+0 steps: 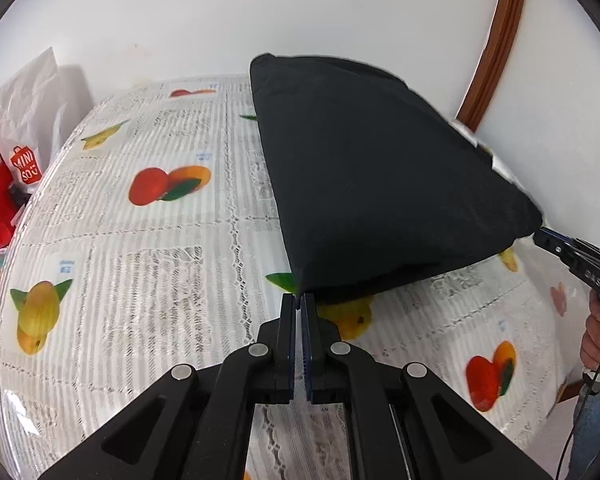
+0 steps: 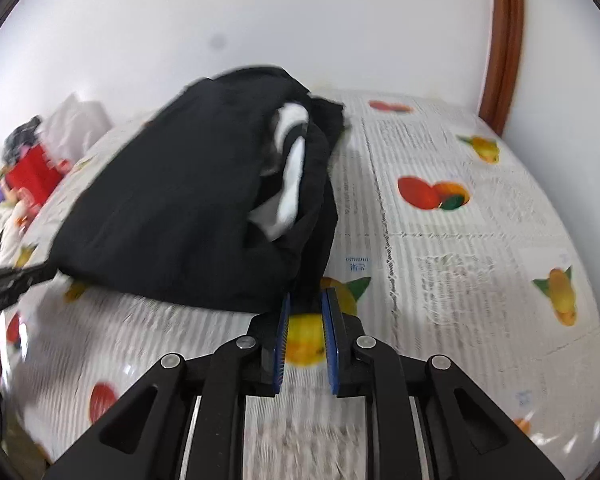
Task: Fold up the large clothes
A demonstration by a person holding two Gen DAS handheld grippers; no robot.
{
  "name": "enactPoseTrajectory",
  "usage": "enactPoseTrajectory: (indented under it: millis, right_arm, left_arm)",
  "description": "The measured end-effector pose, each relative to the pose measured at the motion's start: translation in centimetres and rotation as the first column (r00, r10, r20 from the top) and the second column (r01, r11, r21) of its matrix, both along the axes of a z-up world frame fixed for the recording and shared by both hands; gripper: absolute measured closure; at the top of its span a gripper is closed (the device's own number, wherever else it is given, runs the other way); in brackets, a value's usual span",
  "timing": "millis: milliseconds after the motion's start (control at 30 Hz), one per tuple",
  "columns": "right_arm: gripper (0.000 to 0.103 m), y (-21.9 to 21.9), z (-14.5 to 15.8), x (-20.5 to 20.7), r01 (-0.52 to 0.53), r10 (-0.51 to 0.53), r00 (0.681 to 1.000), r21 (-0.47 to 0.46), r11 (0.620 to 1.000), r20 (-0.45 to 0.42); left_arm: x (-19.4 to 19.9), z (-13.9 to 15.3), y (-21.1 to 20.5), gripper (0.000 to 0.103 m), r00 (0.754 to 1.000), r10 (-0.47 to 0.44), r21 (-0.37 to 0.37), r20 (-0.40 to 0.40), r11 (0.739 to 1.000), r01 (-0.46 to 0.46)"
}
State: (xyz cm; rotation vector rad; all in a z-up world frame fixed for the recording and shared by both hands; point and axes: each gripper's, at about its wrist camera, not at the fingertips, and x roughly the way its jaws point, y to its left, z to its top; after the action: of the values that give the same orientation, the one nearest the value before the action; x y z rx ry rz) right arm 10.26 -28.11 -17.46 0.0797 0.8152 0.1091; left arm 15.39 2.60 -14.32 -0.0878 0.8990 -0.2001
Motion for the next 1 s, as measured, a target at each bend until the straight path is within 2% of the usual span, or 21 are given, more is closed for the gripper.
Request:
enactPoseTrajectory:
  millis: [33, 100, 167, 267, 367, 500, 567, 867, 933, 1000]
  right_arm:
    - [0.080, 0.0, 0.6, -0.5, -0.006, 0.006, 1.000, 0.004, 1.000, 0.024]
    - [0.077, 0.1, 1.7, -1.3, -0.022, 0.020, 0.997, 0.026, 0.999, 0.073]
    - [0.077, 0.6, 2.5, -1.4, -0.034, 0.029, 0.993, 0.042, 0.999, 0.116]
    - [0.077, 1.3, 2.7, -0.1, -0.023, 0.015, 0.991, 0.057, 0.998, 0.136]
    - [0.077, 1.6, 1.6, 1.6, 0.023, -0.027, 0.995, 0.048, 0.999, 0.098]
    - [0.077, 0.9, 0.0, 2.2, 0.047, -0.051, 0.998, 0.082, 0.996, 0.047]
    - [0.077, 1.1, -0.4, 2.2, 0.052, -0.053, 0.998, 0.052, 0.997, 0.030]
    - [0.076, 1.4, 0.4, 1.9, 0.092, -0.092, 0.996, 0.030, 0.995, -0.018]
    - [0.076, 1.6, 0.8, 1.3, 0.105, -0.105, 0.994, 0.016, 0.994, -0.032]
    - [0.076, 1.8, 1.4, 0.5, 0.123, -0.123, 0.992, 0.010, 0.992, -0.039]
  left_arm:
    - [-0.1, 0.3, 0.1, 0.098, 1.000, 0.004, -0.004, 0.007, 1.000, -0.003]
    - [0.0, 0.9, 0.1, 0.087, 1.000, 0.012, -0.005, 0.018, 1.000, -0.012]
    - [0.8, 1.2, -0.1, 0.081, 0.999, 0.015, -0.003, 0.028, 1.000, -0.015]
    - [2.2, 1.5, -0.9, 0.081, 0.999, 0.002, 0.002, 0.034, 1.000, -0.002]
    - [3.4, 1.2, -1.6, 0.081, 1.000, -0.009, 0.005, 0.025, 1.000, 0.009]
    - [4.2, 0.5, -2.1, 0.081, 1.000, -0.017, 0.018, 0.005, 1.000, 0.017]
    - [4.3, 0.3, -2.3, 0.081, 1.000, -0.017, 0.022, 0.004, 1.000, 0.017]
    - [3.3, 0.9, -1.6, 0.081, 1.000, 0.021, 0.001, -0.017, 1.000, -0.021]
    - [2.6, 1.3, -1.4, 0.077, 0.999, 0.031, 0.007, -0.013, 1.000, -0.031]
    - [1.7, 1.9, -1.2, 0.067, 0.999, 0.042, 0.007, 0.000, 0.999, -0.042]
